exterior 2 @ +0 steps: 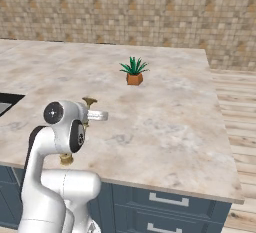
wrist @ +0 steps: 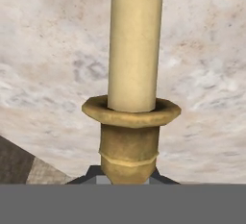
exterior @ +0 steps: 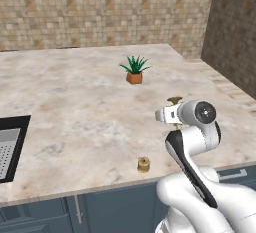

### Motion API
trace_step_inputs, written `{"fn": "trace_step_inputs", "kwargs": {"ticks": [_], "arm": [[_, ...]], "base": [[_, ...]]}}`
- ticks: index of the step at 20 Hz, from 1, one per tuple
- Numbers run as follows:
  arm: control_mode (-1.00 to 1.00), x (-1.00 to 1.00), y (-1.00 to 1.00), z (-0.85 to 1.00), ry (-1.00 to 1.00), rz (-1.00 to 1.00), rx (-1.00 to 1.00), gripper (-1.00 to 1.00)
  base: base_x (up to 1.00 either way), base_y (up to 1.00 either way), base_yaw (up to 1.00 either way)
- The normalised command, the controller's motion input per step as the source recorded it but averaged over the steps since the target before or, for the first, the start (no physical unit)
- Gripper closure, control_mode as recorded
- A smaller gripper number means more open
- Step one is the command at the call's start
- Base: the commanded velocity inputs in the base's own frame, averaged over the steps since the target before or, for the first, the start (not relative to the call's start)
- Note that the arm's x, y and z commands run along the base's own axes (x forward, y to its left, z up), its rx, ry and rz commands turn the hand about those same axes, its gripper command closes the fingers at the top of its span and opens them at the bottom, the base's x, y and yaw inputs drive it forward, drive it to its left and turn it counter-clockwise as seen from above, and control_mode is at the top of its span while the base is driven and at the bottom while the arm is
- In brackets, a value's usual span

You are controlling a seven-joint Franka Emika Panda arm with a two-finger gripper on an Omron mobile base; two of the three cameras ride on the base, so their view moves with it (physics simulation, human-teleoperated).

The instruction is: Pick the candle and candle from the dining table and place them in the open cabinet. Close the cabinet after placing the objects.

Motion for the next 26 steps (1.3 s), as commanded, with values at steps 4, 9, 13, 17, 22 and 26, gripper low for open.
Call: {"fn": "trace_step_inputs", "kwargs": {"ticks": [4, 9, 13, 17, 22, 26], "arm": [[-1.0, 0.0, 0.19, -0.07, 0.0, 0.0, -0.06, 1.0], [-1.0, 0.0, 0.15, 0.0, -0.02, 0.01, -0.04, 1.0], [-1.0, 0.0, 0.14, 0.0, 0.0, 0.02, 0.0, 1.0], [-1.0, 0.0, 0.12, -0.02, 0.0, 0.03, 0.0, 1.0], [1.0, -0.06, 0.04, -0.05, -0.01, 0.02, 0.0, 1.0], [1.0, 0.0, 0.0, 0.0, 0.0, 0.0, 0.0, 1.0]], "base": [[0.0, 0.0, 0.0], [0.0, 0.0, 0.0], [0.0, 0.0, 0.0], [0.0, 0.0, 0.0], [-0.42, 0.01, 0.05], [-0.97, 0.0, 0.11]]}}
